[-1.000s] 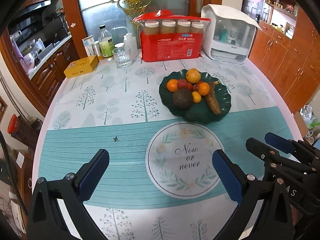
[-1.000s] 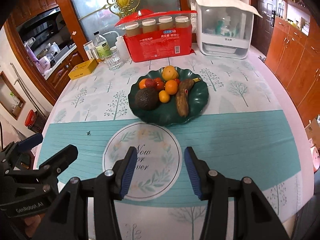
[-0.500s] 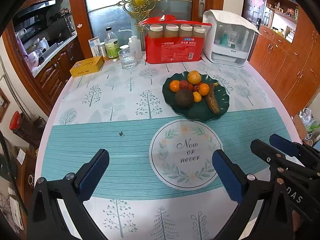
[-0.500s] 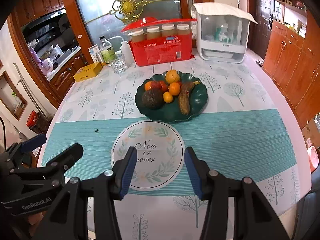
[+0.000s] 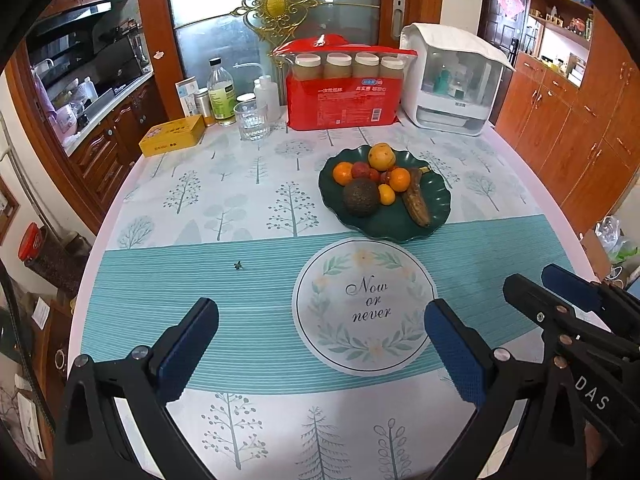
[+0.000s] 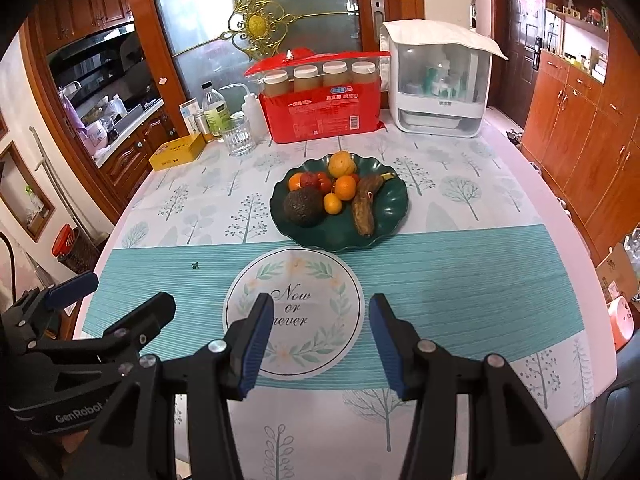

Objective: Organize fruits

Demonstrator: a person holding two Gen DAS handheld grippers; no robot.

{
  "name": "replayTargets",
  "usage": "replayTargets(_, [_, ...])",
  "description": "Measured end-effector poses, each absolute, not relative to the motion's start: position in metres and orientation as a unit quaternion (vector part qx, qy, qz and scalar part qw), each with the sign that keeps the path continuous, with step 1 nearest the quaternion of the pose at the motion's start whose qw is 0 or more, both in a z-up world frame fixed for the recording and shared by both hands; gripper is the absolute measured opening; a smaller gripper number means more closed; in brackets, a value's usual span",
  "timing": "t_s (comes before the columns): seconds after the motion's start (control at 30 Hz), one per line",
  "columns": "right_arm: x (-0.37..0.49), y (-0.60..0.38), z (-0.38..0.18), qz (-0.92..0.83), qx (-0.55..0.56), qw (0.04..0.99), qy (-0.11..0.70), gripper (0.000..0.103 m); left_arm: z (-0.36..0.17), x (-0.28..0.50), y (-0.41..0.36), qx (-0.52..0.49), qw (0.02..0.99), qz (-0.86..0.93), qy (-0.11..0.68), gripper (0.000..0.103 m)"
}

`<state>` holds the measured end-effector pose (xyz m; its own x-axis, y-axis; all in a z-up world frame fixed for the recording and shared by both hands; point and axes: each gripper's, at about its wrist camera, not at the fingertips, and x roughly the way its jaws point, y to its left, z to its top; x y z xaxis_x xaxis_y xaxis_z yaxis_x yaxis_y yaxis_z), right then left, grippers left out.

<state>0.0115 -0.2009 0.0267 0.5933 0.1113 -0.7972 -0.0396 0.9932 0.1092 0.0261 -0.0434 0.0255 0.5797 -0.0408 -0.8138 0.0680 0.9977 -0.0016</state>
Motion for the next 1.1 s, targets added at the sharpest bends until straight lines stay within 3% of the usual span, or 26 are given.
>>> replayTargets(1.1, [0.0067,-0.2021,0.0278,0.037,0.043,0.892,0.449,0.05,0.0242,0.0243,-0.0429,0.007,0.887,-0.031,0.461,0.102])
